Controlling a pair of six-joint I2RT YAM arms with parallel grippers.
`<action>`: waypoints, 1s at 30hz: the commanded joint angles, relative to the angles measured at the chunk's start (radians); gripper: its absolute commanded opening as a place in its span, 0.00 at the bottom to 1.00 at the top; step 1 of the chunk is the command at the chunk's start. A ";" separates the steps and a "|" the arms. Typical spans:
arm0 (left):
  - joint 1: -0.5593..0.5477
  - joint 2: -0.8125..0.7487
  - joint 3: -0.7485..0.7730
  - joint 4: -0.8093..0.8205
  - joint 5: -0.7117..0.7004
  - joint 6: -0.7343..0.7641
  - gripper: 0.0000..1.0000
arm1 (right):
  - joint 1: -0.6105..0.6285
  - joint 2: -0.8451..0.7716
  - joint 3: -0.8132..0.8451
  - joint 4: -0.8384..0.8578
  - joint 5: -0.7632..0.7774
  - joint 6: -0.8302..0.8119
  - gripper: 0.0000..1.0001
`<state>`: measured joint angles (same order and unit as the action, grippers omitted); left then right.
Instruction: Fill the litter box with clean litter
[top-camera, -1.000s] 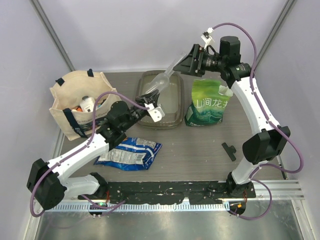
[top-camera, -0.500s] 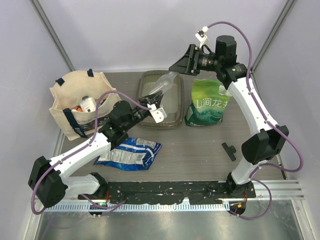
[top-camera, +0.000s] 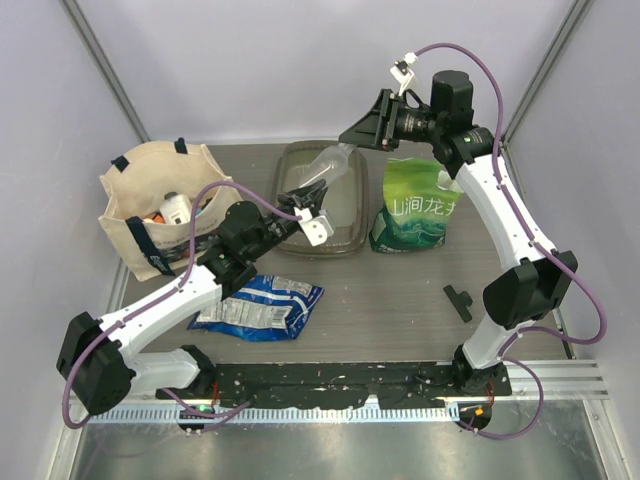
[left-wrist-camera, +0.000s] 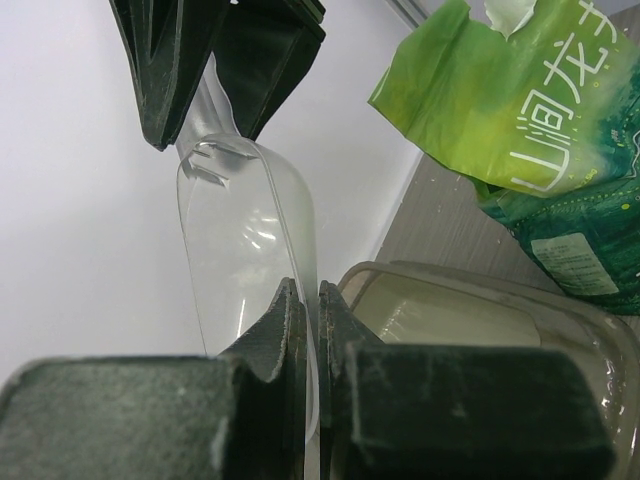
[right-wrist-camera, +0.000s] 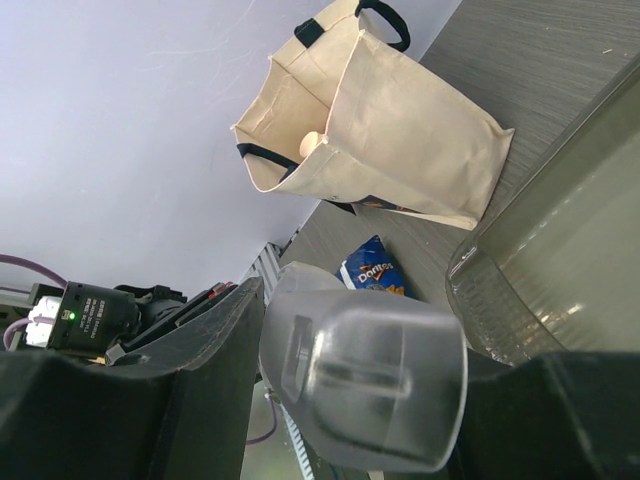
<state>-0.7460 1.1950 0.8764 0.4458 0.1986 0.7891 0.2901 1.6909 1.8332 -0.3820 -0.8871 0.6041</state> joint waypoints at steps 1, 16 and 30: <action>-0.007 -0.005 0.006 0.056 0.022 0.019 0.00 | 0.004 -0.033 0.012 0.054 -0.012 -0.032 0.48; -0.007 -0.008 -0.044 0.062 0.025 0.067 0.00 | -0.009 -0.046 0.012 0.061 -0.027 -0.009 0.34; -0.006 0.026 0.111 -0.118 -0.011 -0.218 0.84 | -0.190 -0.037 0.121 -0.018 0.039 -0.089 0.01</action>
<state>-0.7483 1.2160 0.8440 0.4446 0.1978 0.7864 0.2218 1.6836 1.8423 -0.3973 -0.9173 0.5980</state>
